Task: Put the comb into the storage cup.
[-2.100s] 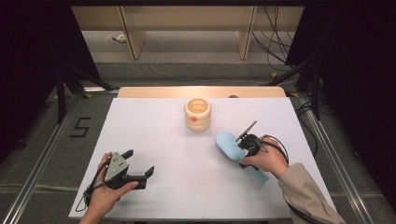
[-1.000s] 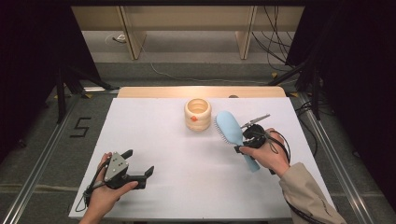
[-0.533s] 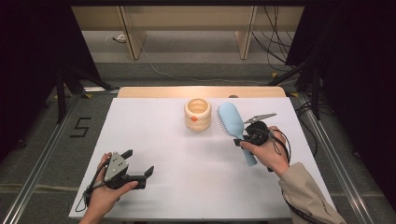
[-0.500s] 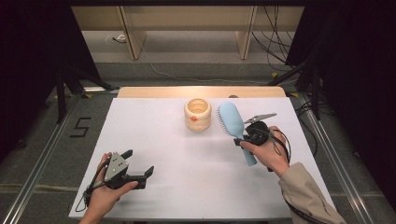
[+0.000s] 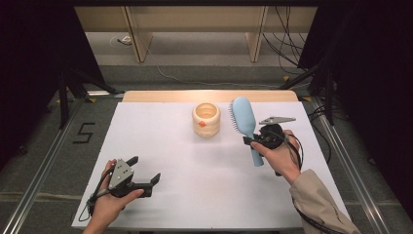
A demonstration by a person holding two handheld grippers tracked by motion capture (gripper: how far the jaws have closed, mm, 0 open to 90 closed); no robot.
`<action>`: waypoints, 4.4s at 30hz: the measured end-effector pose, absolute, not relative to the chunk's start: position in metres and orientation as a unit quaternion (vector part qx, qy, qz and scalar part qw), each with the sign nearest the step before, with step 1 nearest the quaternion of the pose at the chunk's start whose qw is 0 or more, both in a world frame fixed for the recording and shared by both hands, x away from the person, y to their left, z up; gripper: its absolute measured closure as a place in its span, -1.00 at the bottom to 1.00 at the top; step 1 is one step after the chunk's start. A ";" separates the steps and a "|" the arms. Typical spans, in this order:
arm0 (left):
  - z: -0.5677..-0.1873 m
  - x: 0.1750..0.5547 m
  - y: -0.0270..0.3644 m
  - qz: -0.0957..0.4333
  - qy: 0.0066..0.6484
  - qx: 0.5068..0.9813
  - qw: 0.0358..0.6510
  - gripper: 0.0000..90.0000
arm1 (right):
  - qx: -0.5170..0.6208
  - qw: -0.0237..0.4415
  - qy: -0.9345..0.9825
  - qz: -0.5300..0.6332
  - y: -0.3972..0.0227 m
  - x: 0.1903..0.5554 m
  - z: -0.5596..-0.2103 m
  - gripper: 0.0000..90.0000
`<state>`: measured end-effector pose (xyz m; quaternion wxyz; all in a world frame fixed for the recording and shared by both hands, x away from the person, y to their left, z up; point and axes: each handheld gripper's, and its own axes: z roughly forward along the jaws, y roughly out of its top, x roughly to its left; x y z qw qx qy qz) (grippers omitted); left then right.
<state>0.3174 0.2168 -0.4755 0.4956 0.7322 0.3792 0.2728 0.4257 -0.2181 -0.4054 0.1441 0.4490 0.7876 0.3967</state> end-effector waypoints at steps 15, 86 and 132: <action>-0.475 0.317 0.217 0.275 0.382 0.730 0.496 -0.93 | 0.450 0.157 0.770 0.425 -0.218 0.432 -0.401 0.56; -0.476 0.316 0.219 0.275 0.385 0.728 0.496 -0.92 | 0.425 0.204 0.728 0.497 -0.175 0.472 -0.389 0.56; -0.476 0.316 0.219 0.275 0.387 0.726 0.497 -0.92 | 0.419 0.218 0.710 0.522 -0.163 0.481 -0.383 0.56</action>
